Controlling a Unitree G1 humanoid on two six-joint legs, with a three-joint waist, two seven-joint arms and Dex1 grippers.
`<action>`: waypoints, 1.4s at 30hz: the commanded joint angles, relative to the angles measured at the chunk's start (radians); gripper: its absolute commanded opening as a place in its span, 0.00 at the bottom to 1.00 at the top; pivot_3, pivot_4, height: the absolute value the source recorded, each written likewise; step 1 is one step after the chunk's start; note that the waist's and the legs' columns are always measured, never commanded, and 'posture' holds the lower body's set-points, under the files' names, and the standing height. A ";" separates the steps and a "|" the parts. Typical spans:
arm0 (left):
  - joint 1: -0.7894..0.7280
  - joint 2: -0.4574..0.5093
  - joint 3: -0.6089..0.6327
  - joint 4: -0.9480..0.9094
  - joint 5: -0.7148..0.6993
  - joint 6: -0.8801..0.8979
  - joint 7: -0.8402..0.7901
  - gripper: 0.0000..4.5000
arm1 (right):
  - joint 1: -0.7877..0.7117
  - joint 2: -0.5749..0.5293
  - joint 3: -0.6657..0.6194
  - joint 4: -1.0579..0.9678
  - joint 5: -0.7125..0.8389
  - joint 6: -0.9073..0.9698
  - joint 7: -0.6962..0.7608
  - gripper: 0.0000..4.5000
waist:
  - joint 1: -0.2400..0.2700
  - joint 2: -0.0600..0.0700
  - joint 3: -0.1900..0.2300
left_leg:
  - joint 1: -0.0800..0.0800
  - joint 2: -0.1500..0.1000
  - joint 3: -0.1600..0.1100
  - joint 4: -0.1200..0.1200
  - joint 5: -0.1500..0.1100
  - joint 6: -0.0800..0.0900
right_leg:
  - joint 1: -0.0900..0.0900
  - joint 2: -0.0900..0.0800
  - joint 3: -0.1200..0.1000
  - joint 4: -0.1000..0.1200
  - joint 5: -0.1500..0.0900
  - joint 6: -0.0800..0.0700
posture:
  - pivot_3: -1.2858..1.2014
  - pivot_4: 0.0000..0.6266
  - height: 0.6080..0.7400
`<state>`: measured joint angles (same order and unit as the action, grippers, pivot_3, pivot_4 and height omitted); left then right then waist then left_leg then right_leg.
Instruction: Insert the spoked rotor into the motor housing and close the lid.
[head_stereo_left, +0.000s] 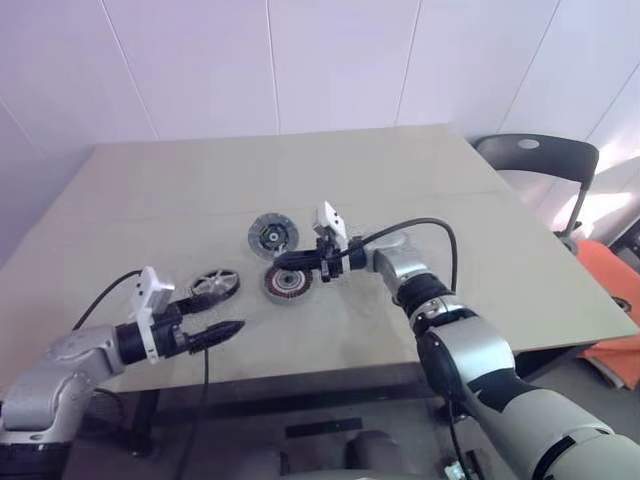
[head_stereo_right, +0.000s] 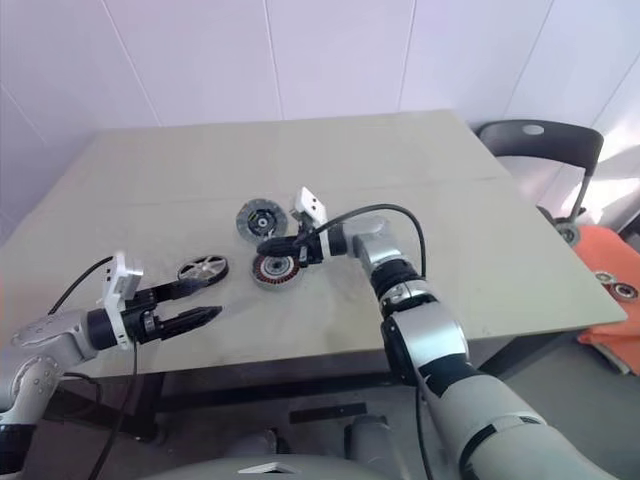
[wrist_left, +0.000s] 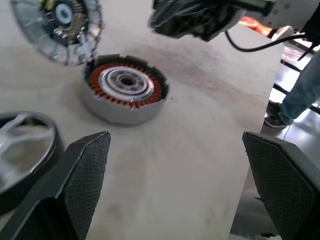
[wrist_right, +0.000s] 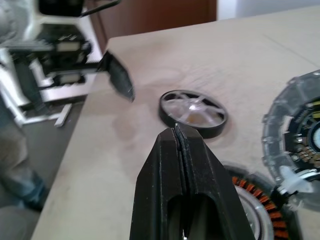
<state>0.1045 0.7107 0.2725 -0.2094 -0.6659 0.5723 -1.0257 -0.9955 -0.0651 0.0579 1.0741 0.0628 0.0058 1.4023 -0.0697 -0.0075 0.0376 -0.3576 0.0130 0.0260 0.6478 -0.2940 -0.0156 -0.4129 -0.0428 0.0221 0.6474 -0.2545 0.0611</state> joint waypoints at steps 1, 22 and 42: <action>0.027 0.000 0.081 -0.034 -0.022 -0.026 0.022 1.00 | -0.009 -0.015 0.002 -0.044 0.015 -0.005 0.003 0.01 | -0.001 0.000 0.000 | 0.000 0.000 0.000 0.000 0.000 0.000 | 0.000 0.000 0.000 0.000 -0.001 -0.001 | 0.52 0.00 1.00; 0.161 -0.468 0.285 -0.190 -0.446 0.107 0.686 1.00 | 0.004 -0.006 0.029 0.017 -0.012 -0.039 -0.064 0.01 | 0.002 -0.001 -0.001 | 0.001 0.000 0.001 0.000 0.000 0.000 | 0.001 -0.002 -0.001 0.000 0.001 0.001 | 0.52 0.00 1.00; -0.010 -0.516 0.235 -0.028 -0.451 0.059 0.808 1.00 | 0.028 -0.067 0.041 -0.013 -0.014 -0.227 -0.007 0.01 | 0.002 -0.001 -0.001 | 0.002 -0.001 0.001 0.002 0.000 0.000 | 0.004 0.000 -0.003 -0.001 0.001 0.002 | 0.52 0.00 1.00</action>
<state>0.1102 0.1825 0.5057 -0.2324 -1.1181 0.6448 -0.2073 -0.9598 -0.1183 0.0982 1.0955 0.0439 -0.1702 1.3749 -0.0679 -0.0089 0.0368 -0.3559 0.0117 0.0266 0.6503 -0.2938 -0.0153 -0.4090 -0.0423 0.0189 0.6468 -0.2537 0.0628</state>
